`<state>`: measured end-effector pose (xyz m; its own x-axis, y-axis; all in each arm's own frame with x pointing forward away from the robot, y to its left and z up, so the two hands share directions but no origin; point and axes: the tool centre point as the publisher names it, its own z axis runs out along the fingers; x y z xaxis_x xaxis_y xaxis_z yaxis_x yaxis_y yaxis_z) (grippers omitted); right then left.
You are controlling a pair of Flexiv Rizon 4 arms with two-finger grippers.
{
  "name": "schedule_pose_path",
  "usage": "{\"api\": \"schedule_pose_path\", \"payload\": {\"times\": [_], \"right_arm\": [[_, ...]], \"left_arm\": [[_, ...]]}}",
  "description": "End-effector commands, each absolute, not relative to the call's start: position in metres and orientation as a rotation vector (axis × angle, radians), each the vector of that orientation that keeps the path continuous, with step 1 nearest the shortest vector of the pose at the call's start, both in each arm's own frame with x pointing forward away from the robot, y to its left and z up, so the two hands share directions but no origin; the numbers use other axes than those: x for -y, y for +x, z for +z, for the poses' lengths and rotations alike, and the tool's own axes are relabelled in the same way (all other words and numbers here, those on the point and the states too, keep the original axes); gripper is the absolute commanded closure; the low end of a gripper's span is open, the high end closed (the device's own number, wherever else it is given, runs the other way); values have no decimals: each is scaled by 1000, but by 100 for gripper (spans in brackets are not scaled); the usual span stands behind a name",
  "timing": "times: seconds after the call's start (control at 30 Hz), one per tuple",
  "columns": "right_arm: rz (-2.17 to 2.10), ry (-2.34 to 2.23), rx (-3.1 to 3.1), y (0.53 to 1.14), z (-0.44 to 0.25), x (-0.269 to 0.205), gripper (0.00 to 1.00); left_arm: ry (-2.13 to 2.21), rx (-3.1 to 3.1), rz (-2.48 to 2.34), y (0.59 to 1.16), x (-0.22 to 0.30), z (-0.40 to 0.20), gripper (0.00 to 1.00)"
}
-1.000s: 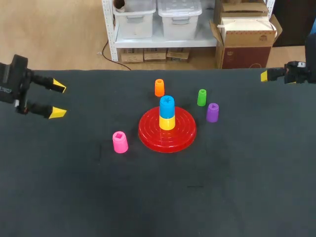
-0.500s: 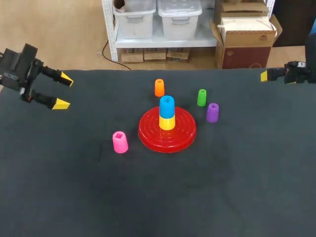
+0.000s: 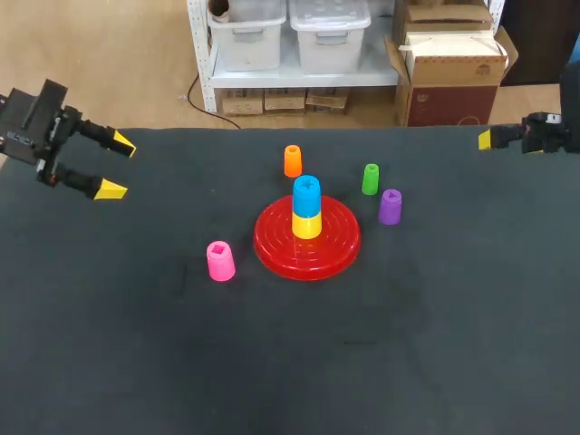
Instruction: Pick up and stack the cylinders on the red base in this order: pink,purple,orange,green
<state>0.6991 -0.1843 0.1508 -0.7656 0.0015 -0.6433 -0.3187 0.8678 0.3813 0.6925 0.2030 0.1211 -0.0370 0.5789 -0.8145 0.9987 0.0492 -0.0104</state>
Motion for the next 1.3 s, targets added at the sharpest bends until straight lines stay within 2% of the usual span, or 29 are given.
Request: {"api": "schedule_pose_path", "payload": {"times": [0.03,0.23,0.4,0.67,0.87,1.0,1.3], "right_arm": [[635,-231,-2373,699,150,185,0],[625,-273,-2388,700,151,181,0],[619,-542,-2491,695,161,135,0],[729,-1138,-2560,665,155,9,0],[721,-1516,-2539,648,140,-62,0],[659,-1711,-2513,642,133,-94,0],[423,-2017,-2506,637,118,-132,0]], "left_arm": [[1599,-1687,-834,692,-204,121,0],[1599,-1687,-834,692,-204,121,0],[1599,-1687,-834,692,-204,121,0],[1599,-1687,-834,692,-204,121,0],[1599,-1687,-834,692,-204,121,0],[1599,-1687,-834,692,-204,121,0],[1599,-1687,-834,692,-204,121,0]]}}
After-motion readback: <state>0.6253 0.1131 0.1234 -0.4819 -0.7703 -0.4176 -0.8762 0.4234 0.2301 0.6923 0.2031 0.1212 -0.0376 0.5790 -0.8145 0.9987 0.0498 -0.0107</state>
